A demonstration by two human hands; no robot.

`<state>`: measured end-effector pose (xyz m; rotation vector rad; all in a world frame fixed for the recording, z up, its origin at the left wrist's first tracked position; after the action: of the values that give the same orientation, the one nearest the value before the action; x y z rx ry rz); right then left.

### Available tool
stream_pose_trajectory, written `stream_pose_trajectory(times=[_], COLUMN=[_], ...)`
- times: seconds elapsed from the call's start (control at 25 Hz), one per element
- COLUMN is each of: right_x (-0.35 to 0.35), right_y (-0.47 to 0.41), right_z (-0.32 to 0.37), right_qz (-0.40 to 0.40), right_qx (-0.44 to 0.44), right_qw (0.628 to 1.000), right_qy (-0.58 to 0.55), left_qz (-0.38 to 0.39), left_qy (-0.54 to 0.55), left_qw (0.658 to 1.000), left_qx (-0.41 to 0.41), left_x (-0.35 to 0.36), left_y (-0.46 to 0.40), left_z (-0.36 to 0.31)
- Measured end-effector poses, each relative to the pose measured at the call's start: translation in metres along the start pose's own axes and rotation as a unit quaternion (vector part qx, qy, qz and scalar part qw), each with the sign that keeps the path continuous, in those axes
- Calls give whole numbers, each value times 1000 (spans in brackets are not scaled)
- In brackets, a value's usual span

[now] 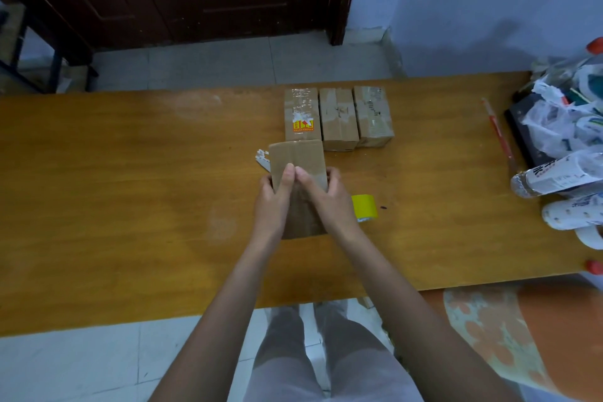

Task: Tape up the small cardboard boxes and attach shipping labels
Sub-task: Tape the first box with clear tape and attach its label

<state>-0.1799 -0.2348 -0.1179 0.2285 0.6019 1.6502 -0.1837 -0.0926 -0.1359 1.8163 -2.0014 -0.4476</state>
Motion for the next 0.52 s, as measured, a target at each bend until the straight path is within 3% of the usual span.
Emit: stream_pose_trajectory(times=[0.12,0.32,0.52], right_x=[1,0,14], right_y=[2,6,-3], right_z=[5,3,-26], right_qz=[-51,-71,10], right_qx=[-8,-40,15], right_qw=[996,989,1000], right_qy=[75,126,18], left_qz=[-90,-105,-72], left_qy=[-84,-150,-95], left_qw=[992,981,992], left_qx=[32,64,41], left_x=[-9,-11,-14], left_y=[8,13,10], left_z=[-8,-13,3])
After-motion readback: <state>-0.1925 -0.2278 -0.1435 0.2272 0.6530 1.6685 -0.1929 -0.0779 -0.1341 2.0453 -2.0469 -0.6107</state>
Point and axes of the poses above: each hand's wrist, its own y-axis away from the middle knuckle, its own x-axis out of the palm, z = x × y, the point moved 10 cm from there along -y, towards the middle knuckle, and after that the axes turned 13 degrees about z, right-handed, at the moved point
